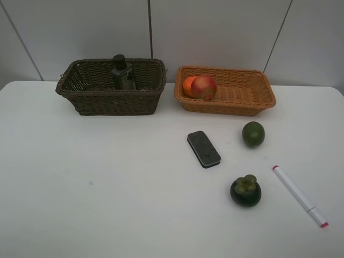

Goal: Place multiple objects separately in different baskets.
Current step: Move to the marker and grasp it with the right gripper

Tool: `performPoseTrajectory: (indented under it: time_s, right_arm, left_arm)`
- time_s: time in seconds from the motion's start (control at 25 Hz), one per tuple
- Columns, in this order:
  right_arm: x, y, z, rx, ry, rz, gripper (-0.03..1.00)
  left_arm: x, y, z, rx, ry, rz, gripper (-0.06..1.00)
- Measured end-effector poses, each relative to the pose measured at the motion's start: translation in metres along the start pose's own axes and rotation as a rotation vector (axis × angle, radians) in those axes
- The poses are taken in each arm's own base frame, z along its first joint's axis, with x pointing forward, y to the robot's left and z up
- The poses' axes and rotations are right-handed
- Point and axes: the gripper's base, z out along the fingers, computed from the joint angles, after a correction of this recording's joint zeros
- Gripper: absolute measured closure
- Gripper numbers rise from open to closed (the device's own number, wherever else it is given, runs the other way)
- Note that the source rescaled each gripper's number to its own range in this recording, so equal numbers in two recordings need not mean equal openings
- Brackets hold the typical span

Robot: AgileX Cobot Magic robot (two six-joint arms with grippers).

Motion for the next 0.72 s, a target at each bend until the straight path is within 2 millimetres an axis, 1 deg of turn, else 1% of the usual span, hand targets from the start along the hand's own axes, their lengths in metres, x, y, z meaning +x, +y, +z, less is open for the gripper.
performPoseTrajectory:
  time_s: [0.16, 0.32, 0.6, 0.72]
  right_arm:
    - [0.0, 0.0, 0.0, 0.0, 0.0, 0.0, -0.02]
    - [0.0, 0.0, 0.0, 0.0, 0.0, 0.0, -0.02]
    - [0.0, 0.0, 0.0, 0.0, 0.0, 0.0, -0.02]
    - [0.0, 0.0, 0.0, 0.0, 0.0, 0.0, -0.02]
  left_arm:
    - [0.035, 0.001, -0.004, 0.026, -0.125, 0.059, 0.05]
    - [0.055, 0.001, -0.007, 0.043, -0.225, 0.089, 0.05]
    - [0.057, 0.001, -0.007, 0.048, -0.236, 0.107, 0.05]
    - [0.054, 0.0, -0.004, 0.051, -0.276, 0.106, 0.05]
